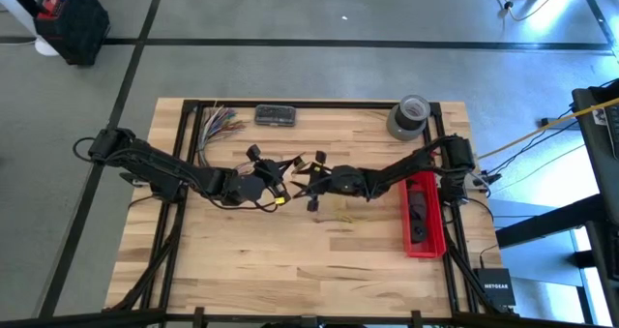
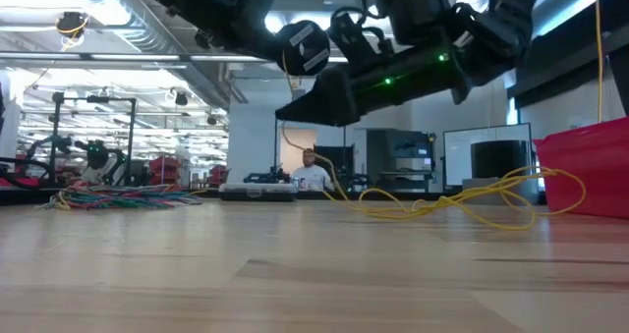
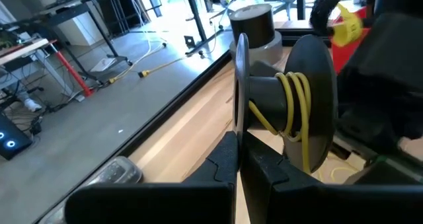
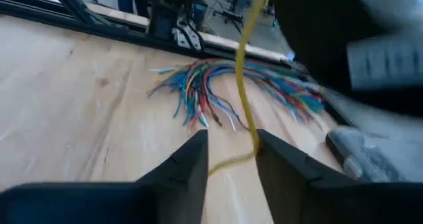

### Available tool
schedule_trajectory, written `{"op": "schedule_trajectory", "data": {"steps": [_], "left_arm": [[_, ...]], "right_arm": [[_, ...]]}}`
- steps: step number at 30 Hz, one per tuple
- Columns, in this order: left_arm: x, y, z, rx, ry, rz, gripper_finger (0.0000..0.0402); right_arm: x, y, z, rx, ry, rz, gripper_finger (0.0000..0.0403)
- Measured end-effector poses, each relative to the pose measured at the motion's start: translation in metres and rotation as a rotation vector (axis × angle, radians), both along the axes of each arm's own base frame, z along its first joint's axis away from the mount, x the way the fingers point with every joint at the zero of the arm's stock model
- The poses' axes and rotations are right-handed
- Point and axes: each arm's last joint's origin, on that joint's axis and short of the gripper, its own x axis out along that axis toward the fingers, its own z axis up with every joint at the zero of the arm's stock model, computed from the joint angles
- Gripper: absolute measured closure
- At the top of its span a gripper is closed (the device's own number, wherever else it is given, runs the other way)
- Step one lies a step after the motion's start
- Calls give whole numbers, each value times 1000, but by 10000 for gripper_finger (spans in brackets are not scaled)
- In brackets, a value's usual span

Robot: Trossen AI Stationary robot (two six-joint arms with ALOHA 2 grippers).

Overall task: Coil cords
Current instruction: Coil the yellow wire onto the black spool

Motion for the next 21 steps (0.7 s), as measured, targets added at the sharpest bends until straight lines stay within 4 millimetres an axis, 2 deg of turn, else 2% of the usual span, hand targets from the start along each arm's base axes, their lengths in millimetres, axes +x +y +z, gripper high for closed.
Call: {"op": "schedule_trajectory", "data": {"steps": [7, 14, 21], "left_arm": [[0, -5, 1, -2, -10, -16, 401], [-6, -20, 12, 49, -39, -63, 402], [-12, -27, 19, 44, -64, -88, 402]], "right_arm": [[1, 1, 0, -26, 27, 9, 389], [-10, 1, 0, 18, 51, -23, 394], [-30, 3, 21, 12, 38, -50, 391]]}}
